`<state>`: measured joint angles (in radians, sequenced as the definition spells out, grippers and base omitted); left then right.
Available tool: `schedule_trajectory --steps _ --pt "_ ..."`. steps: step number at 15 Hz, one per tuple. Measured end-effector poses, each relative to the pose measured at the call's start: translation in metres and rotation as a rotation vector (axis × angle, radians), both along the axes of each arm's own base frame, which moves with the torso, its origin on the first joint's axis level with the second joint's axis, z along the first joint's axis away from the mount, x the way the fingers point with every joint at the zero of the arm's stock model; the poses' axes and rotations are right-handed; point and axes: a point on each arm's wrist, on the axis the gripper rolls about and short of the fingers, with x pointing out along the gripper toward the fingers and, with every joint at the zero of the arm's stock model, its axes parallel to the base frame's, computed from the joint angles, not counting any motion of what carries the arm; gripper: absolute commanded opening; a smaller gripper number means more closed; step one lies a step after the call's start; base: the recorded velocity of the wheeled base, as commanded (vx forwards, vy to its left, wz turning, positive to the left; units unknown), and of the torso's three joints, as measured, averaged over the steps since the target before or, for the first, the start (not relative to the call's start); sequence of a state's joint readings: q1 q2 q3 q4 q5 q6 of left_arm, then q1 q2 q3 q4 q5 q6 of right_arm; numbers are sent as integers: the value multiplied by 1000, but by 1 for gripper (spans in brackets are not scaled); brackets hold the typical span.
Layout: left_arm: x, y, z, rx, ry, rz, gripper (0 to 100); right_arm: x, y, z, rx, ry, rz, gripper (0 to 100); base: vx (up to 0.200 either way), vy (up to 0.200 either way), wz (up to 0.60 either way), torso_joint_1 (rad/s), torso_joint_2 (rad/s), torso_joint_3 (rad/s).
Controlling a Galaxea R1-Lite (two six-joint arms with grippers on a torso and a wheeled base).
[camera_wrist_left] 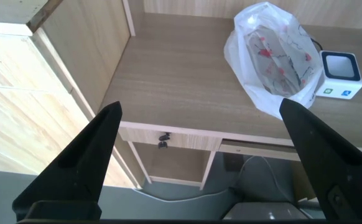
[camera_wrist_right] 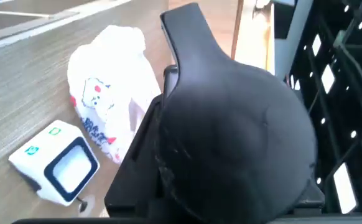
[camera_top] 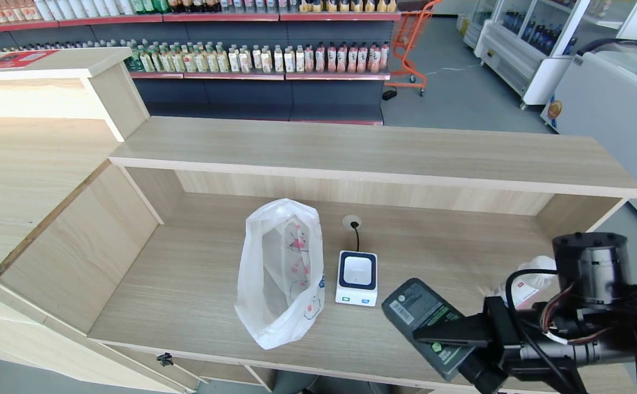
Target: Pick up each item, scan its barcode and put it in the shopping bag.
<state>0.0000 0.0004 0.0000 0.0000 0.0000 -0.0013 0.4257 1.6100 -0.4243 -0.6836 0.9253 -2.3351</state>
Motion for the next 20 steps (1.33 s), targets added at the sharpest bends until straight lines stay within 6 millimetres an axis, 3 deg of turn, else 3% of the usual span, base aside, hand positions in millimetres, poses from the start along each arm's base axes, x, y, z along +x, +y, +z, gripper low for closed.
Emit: schedule_trajectory --steps 3,6,11,20 --pt "0 0 0 0 0 0 100 -8 36 -25 -41 -39 231 0 0 0 0 0 0 0" --pt "0 0 0 0 0 0 100 3 56 -38 31 -3 406 0 0 0 0 0 0 0" --pt "0 0 0 0 0 0 100 22 73 -51 39 -16 428 0 0 0 0 0 0 0" --pt "0 0 0 0 0 0 100 56 89 -42 109 -140 435 0 0 0 0 0 0 0"
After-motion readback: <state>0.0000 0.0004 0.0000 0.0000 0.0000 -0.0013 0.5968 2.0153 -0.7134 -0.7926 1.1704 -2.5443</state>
